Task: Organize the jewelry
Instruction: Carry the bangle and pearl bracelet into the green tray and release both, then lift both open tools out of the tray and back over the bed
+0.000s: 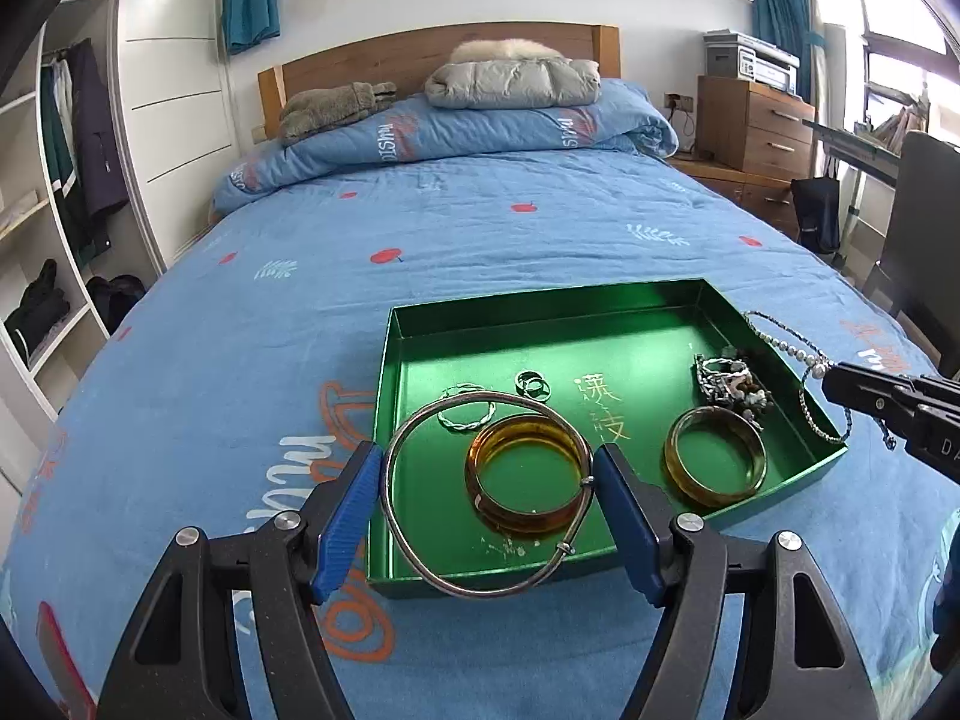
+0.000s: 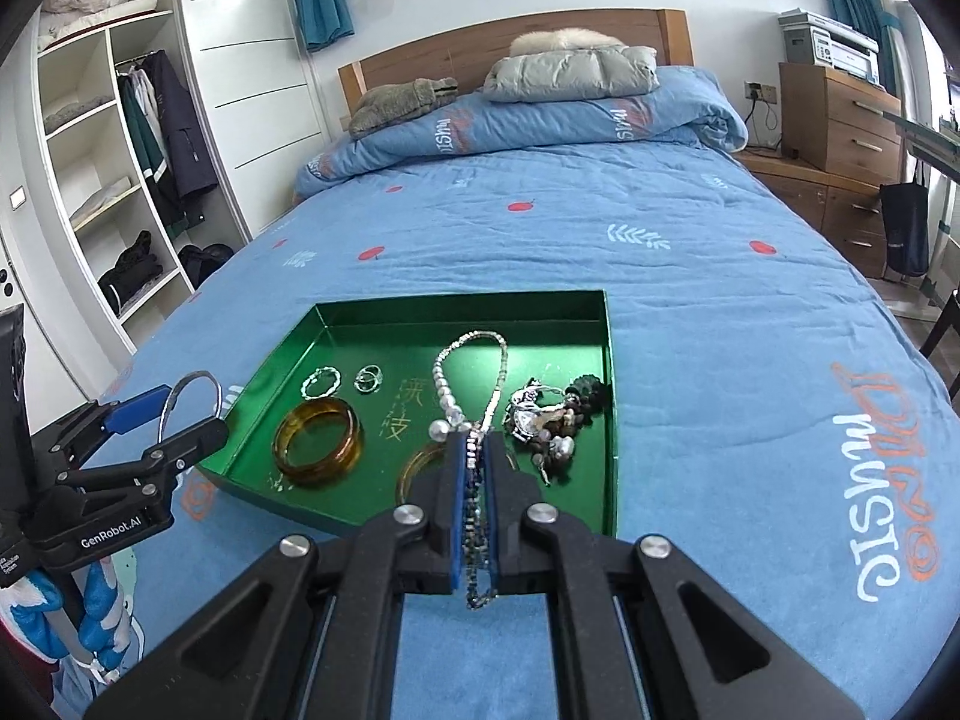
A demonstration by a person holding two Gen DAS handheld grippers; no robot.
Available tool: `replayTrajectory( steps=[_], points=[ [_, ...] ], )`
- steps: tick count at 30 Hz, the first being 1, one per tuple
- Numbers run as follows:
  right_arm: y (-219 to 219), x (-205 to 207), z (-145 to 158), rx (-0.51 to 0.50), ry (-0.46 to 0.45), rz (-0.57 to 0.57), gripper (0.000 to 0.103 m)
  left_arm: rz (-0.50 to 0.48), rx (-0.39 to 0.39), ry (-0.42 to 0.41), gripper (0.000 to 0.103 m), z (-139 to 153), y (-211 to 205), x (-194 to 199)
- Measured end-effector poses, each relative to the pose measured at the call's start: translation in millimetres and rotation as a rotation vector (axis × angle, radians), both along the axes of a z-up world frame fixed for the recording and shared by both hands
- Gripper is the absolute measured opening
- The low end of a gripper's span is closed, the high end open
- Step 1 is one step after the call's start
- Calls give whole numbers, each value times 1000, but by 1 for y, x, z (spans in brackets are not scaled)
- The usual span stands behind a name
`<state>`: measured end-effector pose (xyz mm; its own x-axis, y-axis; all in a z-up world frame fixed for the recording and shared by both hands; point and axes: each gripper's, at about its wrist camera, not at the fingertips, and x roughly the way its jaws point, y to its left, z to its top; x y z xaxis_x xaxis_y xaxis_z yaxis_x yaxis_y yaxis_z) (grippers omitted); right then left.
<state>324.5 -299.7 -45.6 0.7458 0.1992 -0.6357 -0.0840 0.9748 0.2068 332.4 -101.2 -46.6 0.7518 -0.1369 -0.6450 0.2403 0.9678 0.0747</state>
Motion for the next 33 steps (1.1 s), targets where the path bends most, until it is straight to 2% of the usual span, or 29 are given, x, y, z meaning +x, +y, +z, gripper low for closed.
replayTrajectory(
  steps=[7,14,15,16,17,19,24,27,33],
  points=[
    [-3,28,-33,-3,91,-22,5,23,-17,78,71,-25,-4,37],
    [-3,27,-50,-52,137,-52,8,31,-25,128,71,-44,-3,45],
    [-4,26,-50,-58,135,-56,14,32,-29,131,71,-45,-3,46],
    [-3,24,-48,-70,129,-64,27,33,-36,135,71,-46,-2,46],
    [-3,23,-46,-76,121,-66,35,31,-43,140,71,-47,-2,45],
    [-1,19,-42,-85,106,-61,44,33,-43,144,72,-48,-3,45],
    [4,10,-31,-111,75,-71,51,26,-47,145,74,-47,-6,42],
    [4,4,-25,-118,59,-73,51,29,-48,127,79,-41,-6,37],
    [3,-16,-15,-128,29,-107,51,45,-74,103,81,-26,1,24]
  ],
)
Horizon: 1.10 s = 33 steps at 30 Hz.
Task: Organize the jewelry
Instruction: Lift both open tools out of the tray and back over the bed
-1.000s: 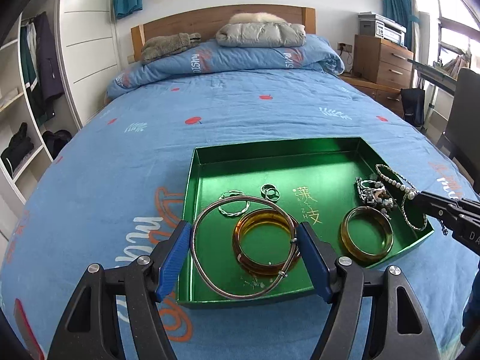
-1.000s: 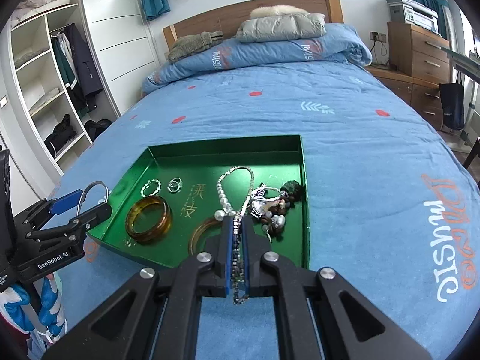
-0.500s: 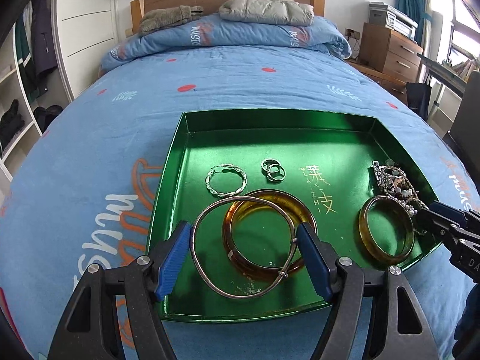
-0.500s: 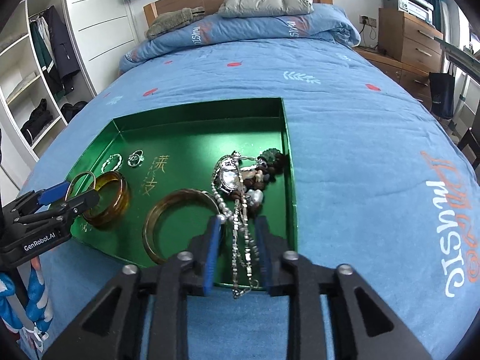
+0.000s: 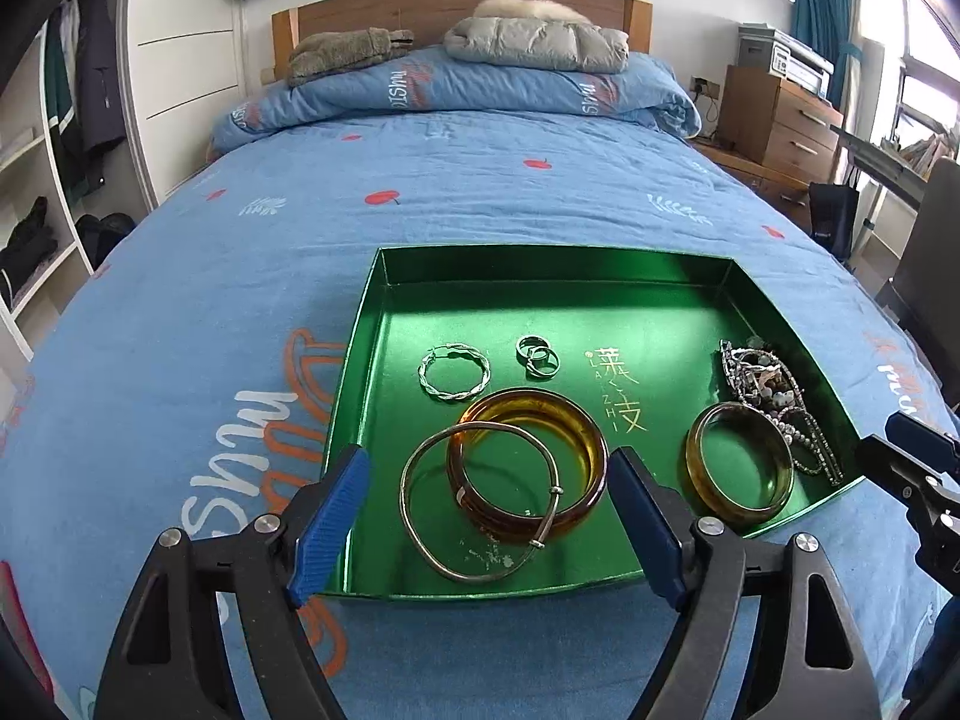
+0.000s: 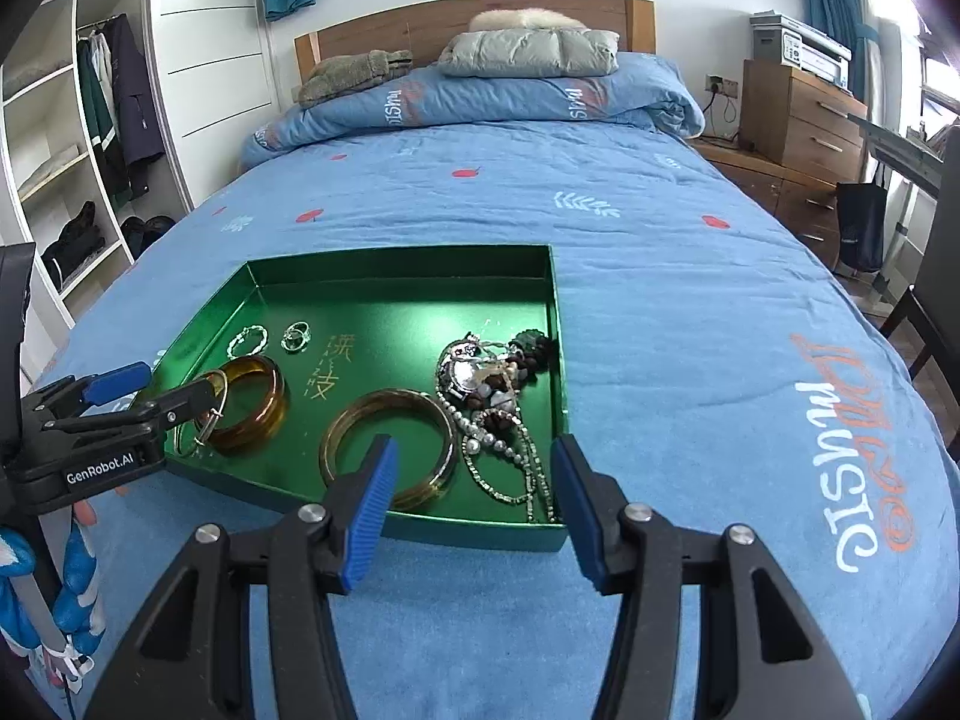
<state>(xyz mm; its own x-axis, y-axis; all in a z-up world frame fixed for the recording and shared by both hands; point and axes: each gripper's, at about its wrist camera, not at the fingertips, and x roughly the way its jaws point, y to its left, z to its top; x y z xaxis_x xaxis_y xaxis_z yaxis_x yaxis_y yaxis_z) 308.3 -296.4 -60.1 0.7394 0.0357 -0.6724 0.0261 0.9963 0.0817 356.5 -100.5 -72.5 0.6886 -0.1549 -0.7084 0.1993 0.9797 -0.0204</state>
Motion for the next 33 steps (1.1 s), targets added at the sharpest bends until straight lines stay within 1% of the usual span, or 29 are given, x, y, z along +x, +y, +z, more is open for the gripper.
replayTrajectory(
  steps=[5,7,10,13,19,26,33],
  points=[
    [5,-23,11,-16,-26,-29,51,6,-12,-36,85,17,4,-25],
    [9,-35,15,-39,-36,-45,51,15,-12,-57,90,23,7,-39],
    [16,-56,20,-49,-44,-48,51,29,-13,-78,93,30,12,-60],
    [23,-76,22,-55,-43,-33,55,44,-13,-89,94,35,17,-80],
    [34,-113,25,-60,-26,-11,56,84,-33,-91,98,40,25,-117],
    [48,-153,31,-62,-6,-20,56,96,-24,-93,99,45,38,-158],
    [64,-189,36,-60,-14,-10,56,114,3,-108,100,50,49,-193]
  ],
)
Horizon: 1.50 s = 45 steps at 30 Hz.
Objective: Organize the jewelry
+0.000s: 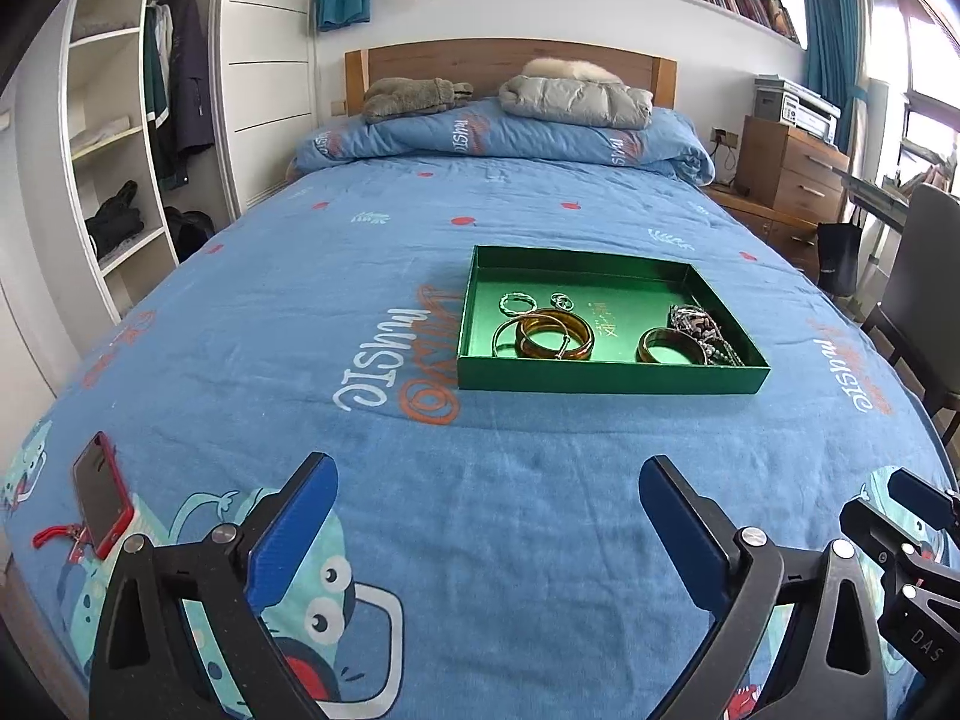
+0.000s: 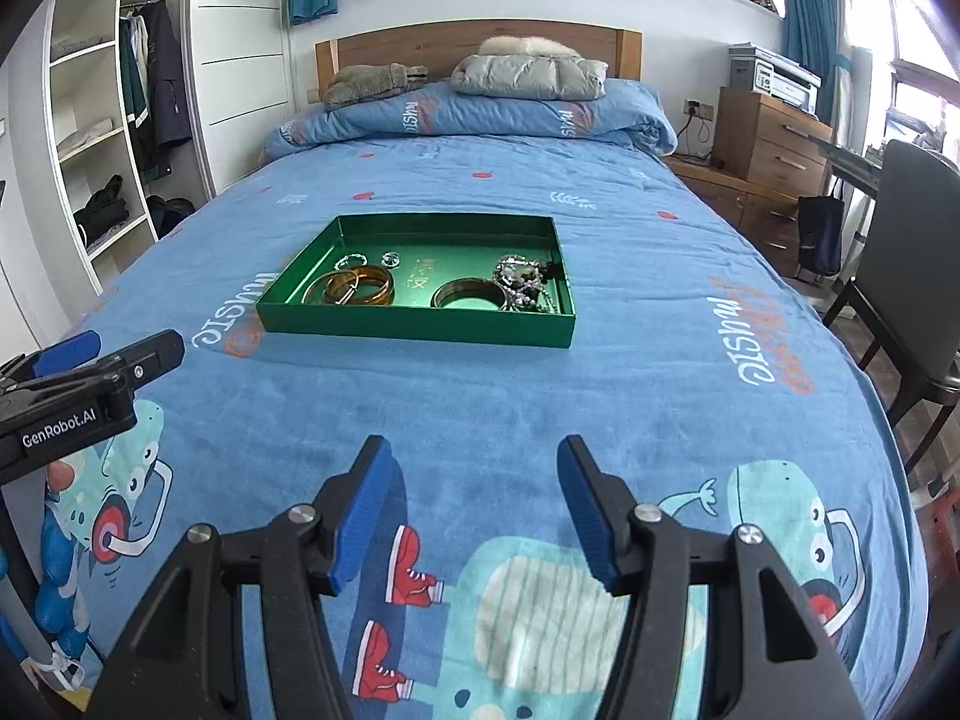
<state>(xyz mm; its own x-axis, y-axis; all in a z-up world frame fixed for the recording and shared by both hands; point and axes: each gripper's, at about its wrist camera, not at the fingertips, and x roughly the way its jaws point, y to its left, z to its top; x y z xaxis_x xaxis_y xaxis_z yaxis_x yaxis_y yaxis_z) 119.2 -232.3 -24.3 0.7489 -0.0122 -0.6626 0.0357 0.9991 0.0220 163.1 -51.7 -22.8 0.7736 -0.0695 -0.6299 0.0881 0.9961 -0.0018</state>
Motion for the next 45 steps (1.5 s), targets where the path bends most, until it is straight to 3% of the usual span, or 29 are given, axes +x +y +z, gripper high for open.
replayTrajectory(
  steps=[27,45],
  points=[
    [31,-73,25,-28,-15,25,56,-17,62,-29,103,10,20,-88],
    [52,-92,25,-102,-10,3,56,15,71,-41,103,5,44,-116]
  ],
)
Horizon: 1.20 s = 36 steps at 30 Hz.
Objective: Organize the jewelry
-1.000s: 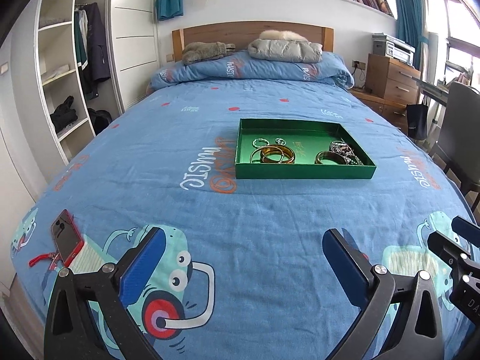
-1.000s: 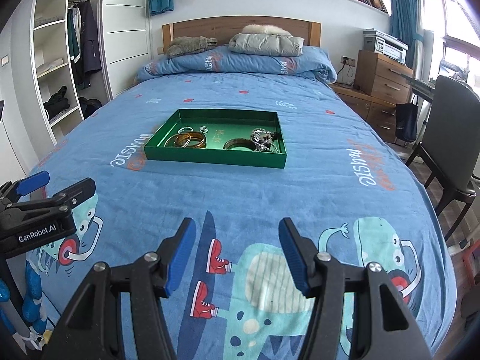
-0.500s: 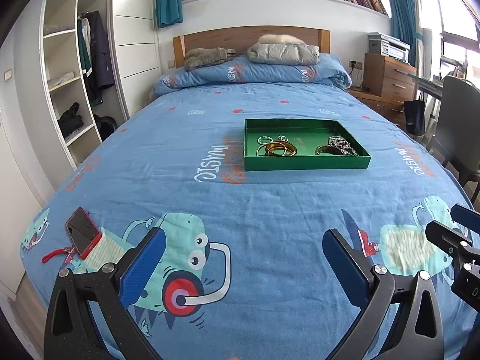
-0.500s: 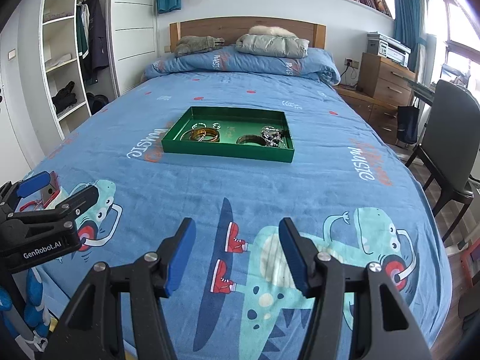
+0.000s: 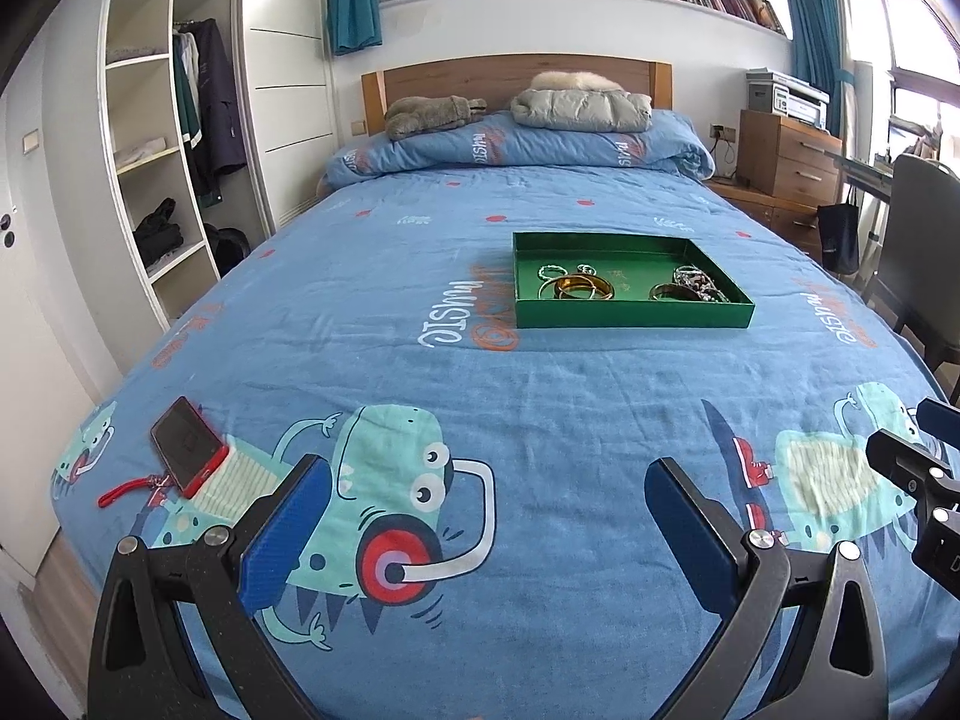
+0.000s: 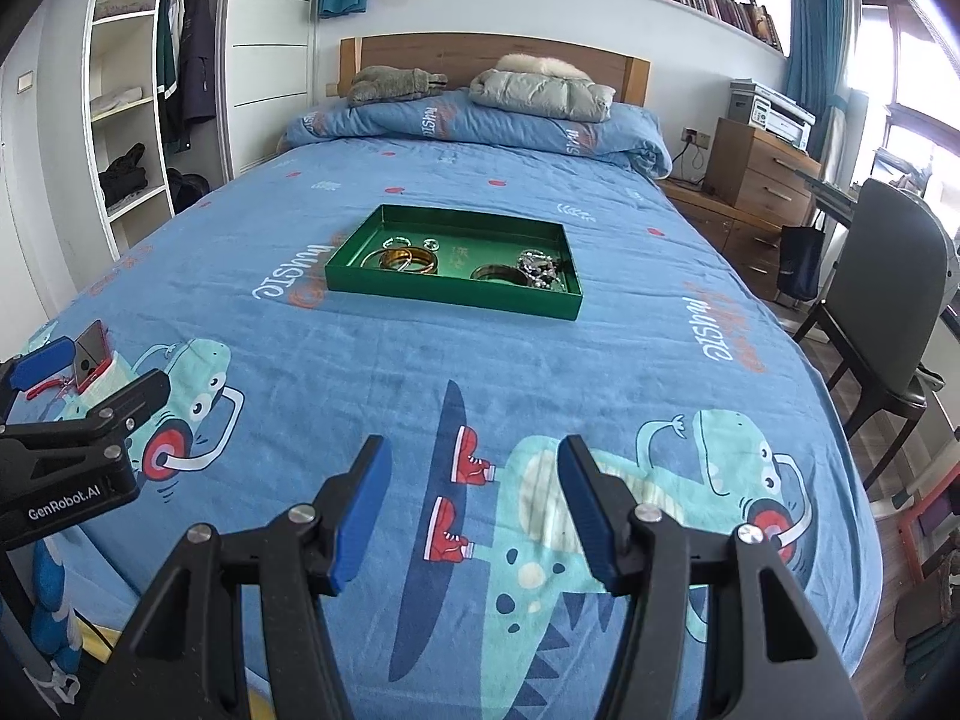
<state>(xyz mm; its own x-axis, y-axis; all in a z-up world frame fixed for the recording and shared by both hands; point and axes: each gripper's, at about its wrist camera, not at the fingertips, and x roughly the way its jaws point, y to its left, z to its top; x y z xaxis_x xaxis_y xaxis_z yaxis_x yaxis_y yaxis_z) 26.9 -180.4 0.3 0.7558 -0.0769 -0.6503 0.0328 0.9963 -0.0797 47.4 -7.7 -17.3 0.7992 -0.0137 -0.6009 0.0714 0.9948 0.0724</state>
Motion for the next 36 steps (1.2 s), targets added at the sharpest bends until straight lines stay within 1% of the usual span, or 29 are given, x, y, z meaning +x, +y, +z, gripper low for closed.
replayTrajectory(
  steps=[10,13,21,36],
  points=[
    [-2,0,-9,-11,7,-22,56,21,14,-3,103,-3,5,1],
    [-5,-1,-10,2,-6,-31,56,23,20,5,103,-4,6,2],
    [-13,-10,-7,22,-78,-64,56,30,28,16,103,-6,11,-1],
    [-35,-14,-12,26,-113,-125,56,37,18,20,103,-9,18,-2]
  ],
)
